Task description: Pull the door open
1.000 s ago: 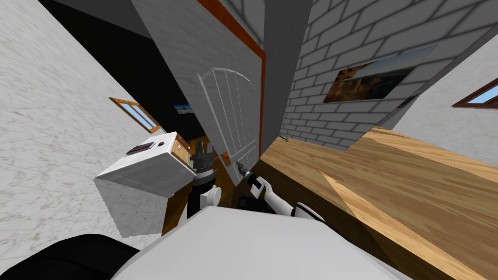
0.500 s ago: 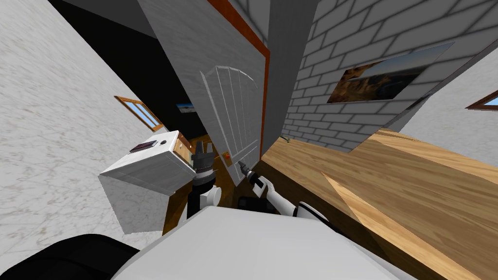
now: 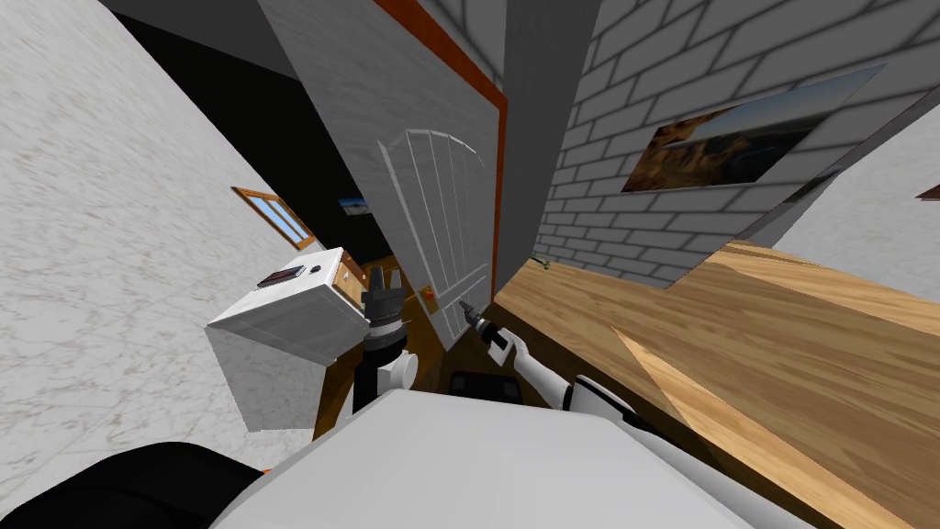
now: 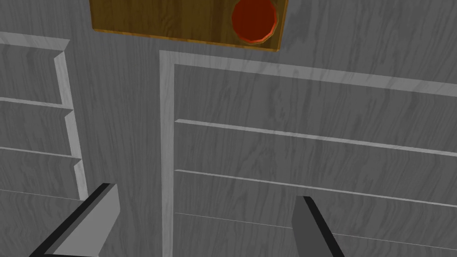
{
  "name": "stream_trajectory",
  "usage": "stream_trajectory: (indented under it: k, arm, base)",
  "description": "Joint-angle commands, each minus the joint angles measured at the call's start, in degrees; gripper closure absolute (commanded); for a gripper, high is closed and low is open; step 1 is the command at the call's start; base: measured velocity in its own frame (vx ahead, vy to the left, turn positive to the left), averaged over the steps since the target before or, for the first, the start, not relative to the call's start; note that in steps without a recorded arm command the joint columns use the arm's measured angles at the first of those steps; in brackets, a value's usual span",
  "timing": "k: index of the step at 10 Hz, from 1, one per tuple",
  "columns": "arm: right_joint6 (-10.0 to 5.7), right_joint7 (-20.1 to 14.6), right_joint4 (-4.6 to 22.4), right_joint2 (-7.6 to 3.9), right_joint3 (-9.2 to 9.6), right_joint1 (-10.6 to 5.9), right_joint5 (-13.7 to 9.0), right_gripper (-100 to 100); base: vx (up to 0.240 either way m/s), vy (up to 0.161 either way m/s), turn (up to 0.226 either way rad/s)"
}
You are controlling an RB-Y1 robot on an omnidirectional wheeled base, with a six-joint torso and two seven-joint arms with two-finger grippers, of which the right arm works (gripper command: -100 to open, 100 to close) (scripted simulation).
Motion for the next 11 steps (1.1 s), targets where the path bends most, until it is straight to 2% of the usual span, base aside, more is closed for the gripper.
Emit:
stream_trajectory:
  k: [1,2,6,11]
  arm:
    - [-0.65,-0.90,0.10,-1.83,-0.31,-0.43,-0.65,-100]
    - [-0.95,-1.67,-0.08,-3.02,-0.48,-0.90,-1.18,-100]
    - [-1.68,-3.34,-0.57,-4.98,-0.91,-1.94,-2.42,-100]
    - [-2.24,-4.50,-0.97,-5.81,-1.25,-2.66,-3.34,-100]
  base:
    - [0.005,0.104,0.043]
    - [0.042,0.199,0.039]
    - [0.036,0.248,0.047]
    - [0.063,0.195,0.063]
